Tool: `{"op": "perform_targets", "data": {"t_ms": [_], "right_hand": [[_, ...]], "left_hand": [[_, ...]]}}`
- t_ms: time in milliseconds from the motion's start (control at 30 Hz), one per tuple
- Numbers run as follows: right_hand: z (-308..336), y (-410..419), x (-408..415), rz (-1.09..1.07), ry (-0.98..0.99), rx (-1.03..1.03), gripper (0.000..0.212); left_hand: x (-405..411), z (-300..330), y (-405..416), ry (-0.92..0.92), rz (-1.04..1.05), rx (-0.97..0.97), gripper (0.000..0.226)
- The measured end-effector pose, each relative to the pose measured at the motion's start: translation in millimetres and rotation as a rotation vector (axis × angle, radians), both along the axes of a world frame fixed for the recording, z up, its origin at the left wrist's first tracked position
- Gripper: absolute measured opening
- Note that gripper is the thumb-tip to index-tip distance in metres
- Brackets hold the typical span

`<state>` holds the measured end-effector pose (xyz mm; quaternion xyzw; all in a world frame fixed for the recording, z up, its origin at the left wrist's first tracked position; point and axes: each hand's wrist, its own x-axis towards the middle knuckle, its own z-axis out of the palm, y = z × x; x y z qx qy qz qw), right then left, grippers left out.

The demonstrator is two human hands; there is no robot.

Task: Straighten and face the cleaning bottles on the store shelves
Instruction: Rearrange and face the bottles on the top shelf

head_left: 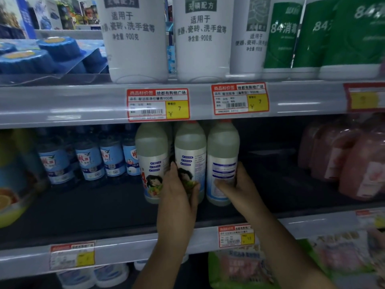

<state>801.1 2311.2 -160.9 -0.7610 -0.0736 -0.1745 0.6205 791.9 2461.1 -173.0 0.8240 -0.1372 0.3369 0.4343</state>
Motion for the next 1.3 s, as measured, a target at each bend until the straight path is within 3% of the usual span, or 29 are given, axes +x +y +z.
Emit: {"op": "perform_targets", "data": {"t_ms": [433,533,900,1067,1233,1300], "right_hand": [[0.0,3.7,-0.8,-0.148,-0.073,0.015,0.071],[2.0,2.4,-2.3,-0.098,-0.054,0.049,0.072],[-2.3,6.6,-3.1,-0.152,-0.121,-0.052,0.085],[-1.9,8.6,-1.3,-0.188,-0.139,-0.111,0.089],[0.2,11.9,-3.3,-0.260,-0.131,-0.191,0.116],[0.9,14.7,-7.3,-0.331,-0.153,-0.250,0.117]], "left_hand": [[-3.3,-0.8,0.5,-0.009,0.011,0.028,0.062],[-4.0,-0.1,0.5,-0.016,0.007,0.026,0.062],[-3.0,-1.4,0.3,-0.033,0.027,0.024,0.065],[-5.9,-4.2,0.8,-0.052,0.140,0.073,0.071],[-9.2,-2.0,0.3,-0.045,0.116,0.102,0.070],[-8.8,-1.2,-0.2,-0.028,0.104,0.104,0.075]]}}
